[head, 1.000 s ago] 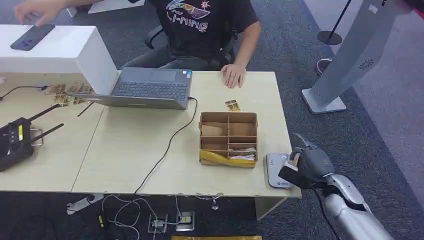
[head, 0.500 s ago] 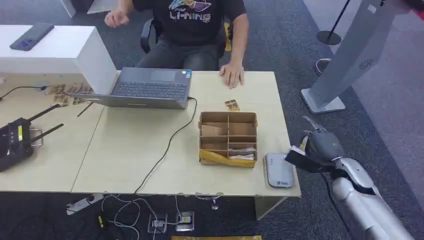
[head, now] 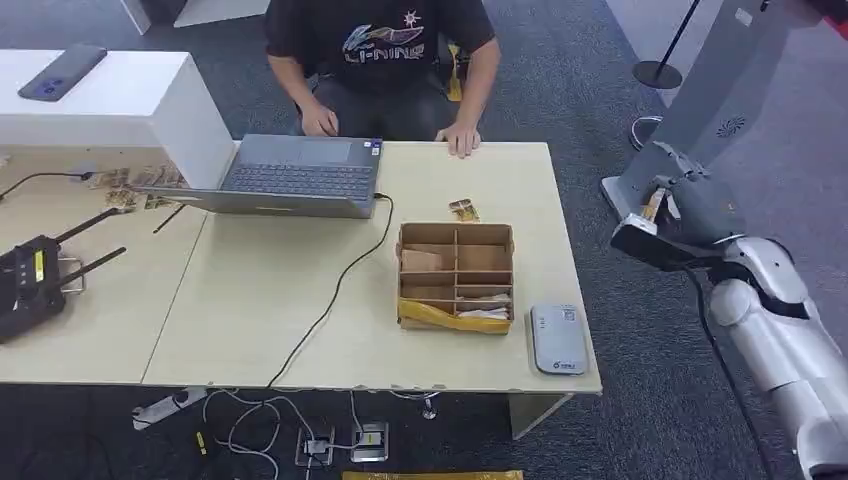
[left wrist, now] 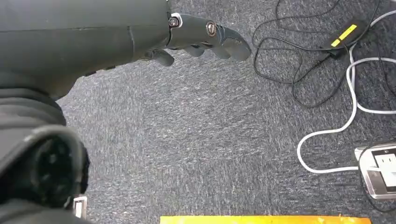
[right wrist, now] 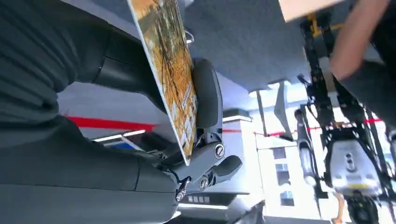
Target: Pass the card to the sensor for recognition and then transmit it.
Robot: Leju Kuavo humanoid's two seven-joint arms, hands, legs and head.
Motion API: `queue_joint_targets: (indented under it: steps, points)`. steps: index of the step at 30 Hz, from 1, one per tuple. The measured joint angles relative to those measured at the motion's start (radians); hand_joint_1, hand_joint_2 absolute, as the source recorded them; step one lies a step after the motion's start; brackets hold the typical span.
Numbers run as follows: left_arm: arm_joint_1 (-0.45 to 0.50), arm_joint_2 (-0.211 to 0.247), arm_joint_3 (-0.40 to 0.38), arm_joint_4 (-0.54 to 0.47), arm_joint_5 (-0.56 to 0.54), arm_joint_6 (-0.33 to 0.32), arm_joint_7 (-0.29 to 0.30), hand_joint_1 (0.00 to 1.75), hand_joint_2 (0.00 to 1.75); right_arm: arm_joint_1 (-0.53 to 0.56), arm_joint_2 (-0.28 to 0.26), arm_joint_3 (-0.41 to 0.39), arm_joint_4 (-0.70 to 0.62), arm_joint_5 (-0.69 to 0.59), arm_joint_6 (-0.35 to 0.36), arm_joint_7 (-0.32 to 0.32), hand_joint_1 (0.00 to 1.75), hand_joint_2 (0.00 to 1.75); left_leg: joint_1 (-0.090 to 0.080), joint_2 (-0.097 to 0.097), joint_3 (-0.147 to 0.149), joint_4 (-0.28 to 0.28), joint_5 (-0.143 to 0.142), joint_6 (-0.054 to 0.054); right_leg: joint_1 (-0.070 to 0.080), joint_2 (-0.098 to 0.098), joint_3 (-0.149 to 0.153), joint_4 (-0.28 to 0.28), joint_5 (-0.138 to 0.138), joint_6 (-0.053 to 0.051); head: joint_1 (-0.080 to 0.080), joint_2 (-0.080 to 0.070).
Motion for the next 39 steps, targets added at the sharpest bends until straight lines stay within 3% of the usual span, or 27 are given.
queue_joint_targets:
  steps: [10,17,29,39]
  points:
    - [-0.001,-0.005,0.000,0.000,0.004,0.010,-0.002,0.00,0.00,-0.265,0.022,0.018,0.113,0.062,-0.056,-0.044,1.75,1.75,0.000,-0.001,-0.002,0.000,0.000,0.000,0.000,-0.001,0.000,0.000,0.000,0.000,0.001,0.000]
    - [-0.006,-0.008,0.000,0.000,-0.006,0.008,-0.005,0.00,0.00,-0.403,0.138,0.103,0.276,0.183,-0.053,-0.033,1.75,1.75,0.001,0.000,-0.002,0.000,0.001,-0.001,0.000,0.000,-0.002,0.003,0.000,0.000,0.000,0.000]
    - [-0.008,-0.007,-0.002,0.000,-0.014,-0.003,-0.001,0.00,0.00,-0.495,0.303,0.227,0.466,0.285,-0.011,0.021,1.75,1.75,0.001,-0.002,-0.004,0.000,0.003,-0.002,0.001,-0.001,-0.004,0.004,0.000,0.000,0.001,0.000]
    - [-0.011,-0.007,-0.003,0.000,-0.021,-0.009,0.009,0.00,0.00,-0.502,0.373,0.278,0.513,0.316,0.011,0.031,1.75,1.75,0.001,-0.002,-0.004,0.000,0.003,-0.002,0.001,-0.002,-0.004,0.004,0.001,-0.001,0.001,0.000]
